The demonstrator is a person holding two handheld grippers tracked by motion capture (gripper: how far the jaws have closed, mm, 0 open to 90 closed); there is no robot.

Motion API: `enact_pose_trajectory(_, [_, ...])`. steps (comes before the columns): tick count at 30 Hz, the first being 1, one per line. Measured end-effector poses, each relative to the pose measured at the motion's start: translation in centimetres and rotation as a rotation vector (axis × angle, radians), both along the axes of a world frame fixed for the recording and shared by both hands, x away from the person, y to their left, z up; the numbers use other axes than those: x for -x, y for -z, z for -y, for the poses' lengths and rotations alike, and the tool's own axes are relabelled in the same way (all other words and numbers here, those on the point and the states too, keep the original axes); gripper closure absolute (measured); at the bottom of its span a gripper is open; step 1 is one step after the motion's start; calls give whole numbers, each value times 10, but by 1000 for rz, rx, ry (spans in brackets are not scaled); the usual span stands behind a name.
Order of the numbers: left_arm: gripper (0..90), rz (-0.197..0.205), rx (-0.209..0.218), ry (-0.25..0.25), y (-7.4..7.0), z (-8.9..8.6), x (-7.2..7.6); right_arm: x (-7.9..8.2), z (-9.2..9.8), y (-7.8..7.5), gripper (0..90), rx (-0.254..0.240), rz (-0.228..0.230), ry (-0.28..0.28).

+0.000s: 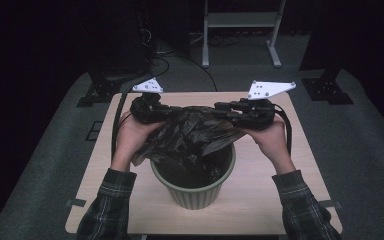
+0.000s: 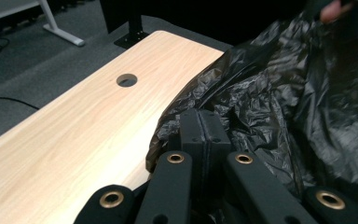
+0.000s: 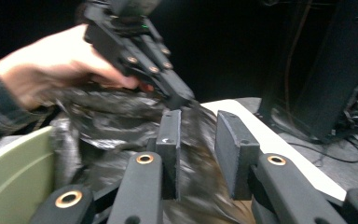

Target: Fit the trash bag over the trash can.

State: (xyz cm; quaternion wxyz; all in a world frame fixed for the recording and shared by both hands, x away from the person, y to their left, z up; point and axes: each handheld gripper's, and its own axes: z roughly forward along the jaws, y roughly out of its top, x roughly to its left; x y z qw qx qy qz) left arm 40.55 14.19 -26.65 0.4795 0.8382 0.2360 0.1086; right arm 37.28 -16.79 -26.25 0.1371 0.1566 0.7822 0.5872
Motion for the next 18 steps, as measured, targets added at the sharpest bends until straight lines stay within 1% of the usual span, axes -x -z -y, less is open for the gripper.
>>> enact_pose_trajectory(1, [898, -1, 8, 6, 0, 2, 0, 2, -2, -1, 711, 1, -2, -12])
enact_pose_trajectory(2, [899, -1, 12, 12, 0, 3, 1, 3, -3, -1, 710, 6, -13, -25])
enact_pose_trajectory(4, [899, 1, 19, 24, -1, 7, 2, 3, -8, 2, 703, 28, -36, -42])
enact_pose_trajectory(6, [899, 1, 23, 31, -2, 10, 3, 2, -14, 7, 695, 56, -61, -48])
enact_pose_trajectory(7, [898, 2, 26, 32, -2, 10, 3, 0, -17, 11, 676, 74, -76, -51])
enact_pose_trajectory(9, [898, 4, 29, 31, -2, 11, 3, -4, -22, 19, 661, 104, -99, -45])
enact_pose_trajectory(10, [898, 6, 29, 30, -2, 10, 3, -5, -23, 22, 658, 109, -108, -44])
enact_pose_trajectory(12, [899, 3, 31, 27, -1, 9, 3, -10, -22, 29, 641, 100, -137, -46])
enact_pose_trajectory(13, [898, 3, 30, 28, -1, 9, 3, -11, -22, 32, 639, 96, -144, -47])
enact_pose_trajectory(14, [898, 0, 35, 29, 0, 9, 2, -12, -21, 33, 634, 94, -145, -44])
enact_pose_trajectory(16, [898, 0, 41, 30, 1, 8, 3, -15, -22, 36, 613, 83, -168, -50])
enact_pose_trajectory(18, [898, -1, 44, 32, 2, 7, 3, -17, -24, 37, 613, 93, -178, -49])
